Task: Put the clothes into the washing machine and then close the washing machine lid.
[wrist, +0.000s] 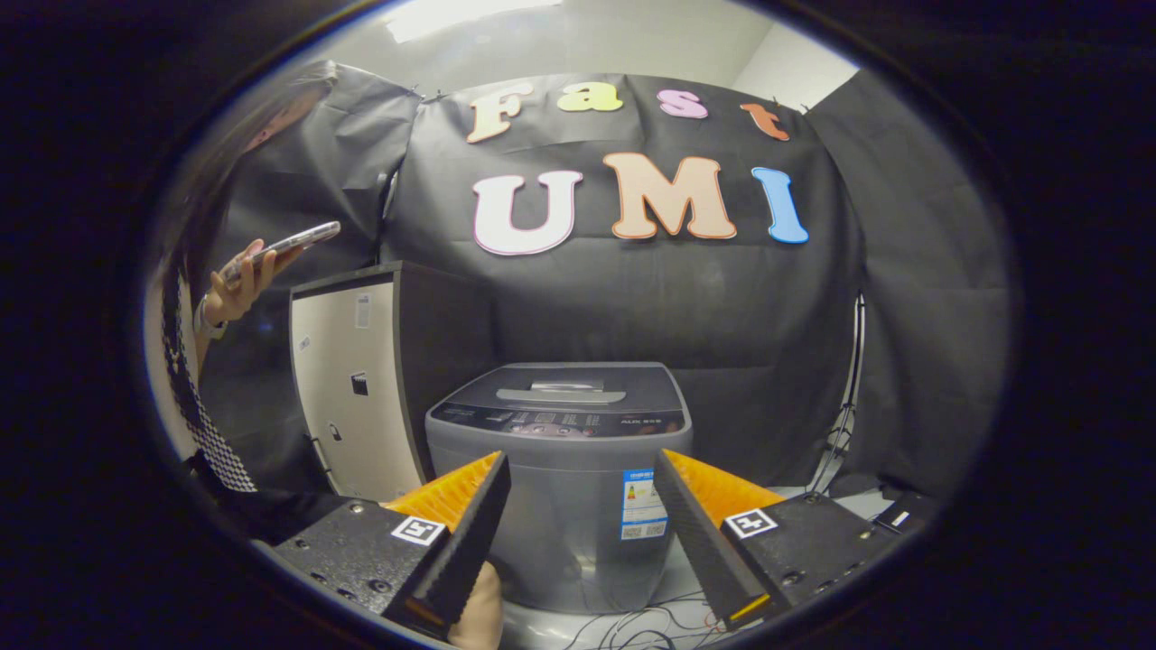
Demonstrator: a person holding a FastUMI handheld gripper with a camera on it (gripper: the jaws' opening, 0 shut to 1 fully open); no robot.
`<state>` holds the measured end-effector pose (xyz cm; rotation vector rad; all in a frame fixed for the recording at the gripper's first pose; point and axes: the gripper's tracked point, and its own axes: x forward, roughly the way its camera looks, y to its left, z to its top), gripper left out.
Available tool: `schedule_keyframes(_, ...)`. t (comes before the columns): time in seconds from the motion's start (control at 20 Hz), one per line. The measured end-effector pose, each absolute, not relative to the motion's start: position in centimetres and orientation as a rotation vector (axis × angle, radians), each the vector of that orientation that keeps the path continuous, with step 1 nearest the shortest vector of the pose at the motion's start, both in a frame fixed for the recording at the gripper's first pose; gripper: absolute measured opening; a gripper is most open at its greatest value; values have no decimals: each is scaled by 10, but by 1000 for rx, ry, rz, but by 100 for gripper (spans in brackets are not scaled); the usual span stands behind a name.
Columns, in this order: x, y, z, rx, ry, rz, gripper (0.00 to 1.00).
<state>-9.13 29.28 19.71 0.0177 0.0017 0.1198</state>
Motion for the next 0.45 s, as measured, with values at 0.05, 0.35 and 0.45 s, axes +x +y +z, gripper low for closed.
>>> schedule_keyframes(0.05, -91, 293, 198, 18, 2, 120, 97)
schedule_keyframes(0.35, -90, 293, 198, 17, 2, 119, 97)
schedule_keyframes(0.45, -91, 293, 198, 17, 2, 119, 97)
